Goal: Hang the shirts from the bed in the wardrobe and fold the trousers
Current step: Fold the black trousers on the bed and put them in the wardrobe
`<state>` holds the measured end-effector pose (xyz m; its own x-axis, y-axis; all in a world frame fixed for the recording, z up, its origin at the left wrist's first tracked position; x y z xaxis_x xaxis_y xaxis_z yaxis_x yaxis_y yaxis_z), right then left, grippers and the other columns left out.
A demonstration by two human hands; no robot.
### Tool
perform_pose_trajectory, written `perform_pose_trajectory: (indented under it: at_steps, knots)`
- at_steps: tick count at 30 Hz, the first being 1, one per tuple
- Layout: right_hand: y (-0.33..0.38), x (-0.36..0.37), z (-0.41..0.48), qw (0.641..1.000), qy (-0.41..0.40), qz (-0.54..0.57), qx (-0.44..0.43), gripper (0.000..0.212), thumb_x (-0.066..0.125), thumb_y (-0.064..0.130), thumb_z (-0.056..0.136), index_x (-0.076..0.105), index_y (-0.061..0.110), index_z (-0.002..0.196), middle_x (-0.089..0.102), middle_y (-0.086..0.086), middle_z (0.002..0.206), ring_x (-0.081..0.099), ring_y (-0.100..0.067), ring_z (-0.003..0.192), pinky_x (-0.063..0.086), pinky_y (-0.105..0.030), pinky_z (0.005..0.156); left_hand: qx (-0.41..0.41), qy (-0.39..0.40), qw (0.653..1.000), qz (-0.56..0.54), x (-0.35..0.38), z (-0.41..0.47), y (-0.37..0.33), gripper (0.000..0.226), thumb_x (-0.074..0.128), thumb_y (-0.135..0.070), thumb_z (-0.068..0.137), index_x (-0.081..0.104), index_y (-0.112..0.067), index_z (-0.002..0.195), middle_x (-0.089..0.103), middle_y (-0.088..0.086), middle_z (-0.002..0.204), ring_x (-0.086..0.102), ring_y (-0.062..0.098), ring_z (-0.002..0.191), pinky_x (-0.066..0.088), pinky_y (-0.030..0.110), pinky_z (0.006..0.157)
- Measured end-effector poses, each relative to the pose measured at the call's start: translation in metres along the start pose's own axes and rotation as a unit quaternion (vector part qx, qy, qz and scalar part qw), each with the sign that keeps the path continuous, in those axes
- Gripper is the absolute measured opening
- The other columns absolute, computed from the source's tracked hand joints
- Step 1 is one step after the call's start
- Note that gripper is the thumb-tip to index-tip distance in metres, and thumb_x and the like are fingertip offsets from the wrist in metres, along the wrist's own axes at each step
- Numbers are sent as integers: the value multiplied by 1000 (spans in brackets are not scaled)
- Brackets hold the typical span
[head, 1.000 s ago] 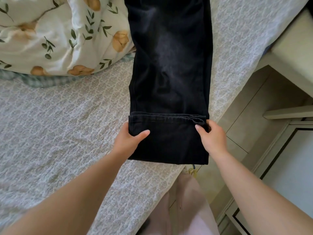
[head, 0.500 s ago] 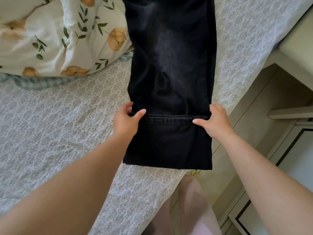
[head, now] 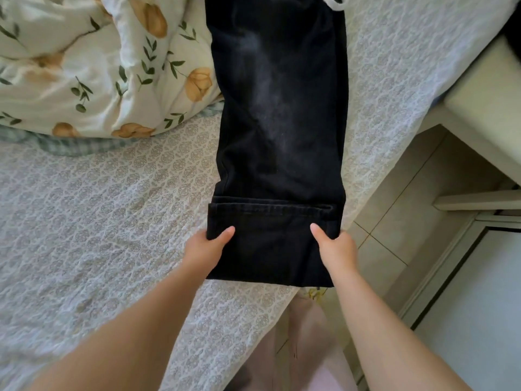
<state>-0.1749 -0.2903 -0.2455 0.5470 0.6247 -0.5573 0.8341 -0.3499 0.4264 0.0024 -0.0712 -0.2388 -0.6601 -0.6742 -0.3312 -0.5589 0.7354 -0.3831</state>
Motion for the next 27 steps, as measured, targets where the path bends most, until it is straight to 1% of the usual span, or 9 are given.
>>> perform_pose_trajectory:
  at_steps: [5,7,10,12,15,16,19,22,27]
  knots:
    - [59,-24,-23,975,187,-94,79,49,61,35,90,53,3,126,57,-13,127,55,-30,114,45,-37,95,-119,78,988,54,-28,-53,-72,59,69,-49,81,57,-5,118,63,7,96,62,25,83,48,34,69]
    - [156,-60,-39,973,191,-126,-14,51,59,28,92,47,-1,132,50,-16,136,51,-31,121,40,-40,103,-34,44,993,101,-58,-83,-160,66,66,-49,84,48,-2,127,58,10,108,58,27,94,47,36,83]
    - [365,-154,-101,969,26,-50,-240,52,55,32,93,48,-5,129,50,-19,134,49,-32,123,40,-33,100,186,-91,974,97,-123,-165,-333,72,60,-52,86,43,-2,135,52,10,124,50,32,118,41,36,97]
    - [458,-222,-165,923,-112,107,-354,53,51,42,92,52,-1,124,57,-12,121,52,-28,118,39,-25,89,347,-210,914,-9,-174,-240,-423,69,54,-60,85,51,-6,128,57,3,111,55,25,111,44,31,91]
    - [449,-254,-225,775,-270,260,-509,45,43,34,96,52,-2,123,58,-2,113,49,-2,109,32,-4,83,580,-316,740,-123,-209,-308,-450,47,47,-56,88,62,-15,103,63,-13,91,57,0,87,42,9,80]
    - [424,-234,-213,798,-275,215,-491,41,42,26,98,51,-4,124,57,-5,116,49,-4,110,34,-8,84,578,-314,747,-95,-203,-292,-434,37,49,-48,91,61,-14,100,61,-15,88,56,0,87,40,7,77]
    - [309,-125,-131,969,-38,-90,-226,43,44,29,98,49,-2,127,53,-21,128,49,-35,118,40,-33,89,262,-203,935,124,-155,-177,-313,48,53,-47,92,61,-5,113,63,4,91,58,22,81,46,30,69]
    - [233,-86,-98,959,13,-228,-168,46,50,36,94,54,1,124,57,-20,125,53,-36,114,43,-33,88,88,-131,966,203,-123,-117,-204,52,58,-49,89,61,0,106,59,7,79,55,20,68,47,31,64]
    - [131,-70,-90,965,98,-241,-34,55,50,39,94,45,0,133,49,-17,135,50,-33,120,41,-29,90,18,-38,958,284,-88,-93,-120,49,54,-48,91,58,-4,113,63,10,98,63,25,92,48,30,73]
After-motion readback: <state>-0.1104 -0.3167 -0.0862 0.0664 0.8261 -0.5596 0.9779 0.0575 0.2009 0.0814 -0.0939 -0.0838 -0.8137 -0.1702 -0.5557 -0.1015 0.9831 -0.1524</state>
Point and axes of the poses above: each hand's wrist, its own z-axis towards the middle knuckle, its own x-axis out of the palm, y = z × x, the point moved 6 cm from there along z, towards the middle knuckle
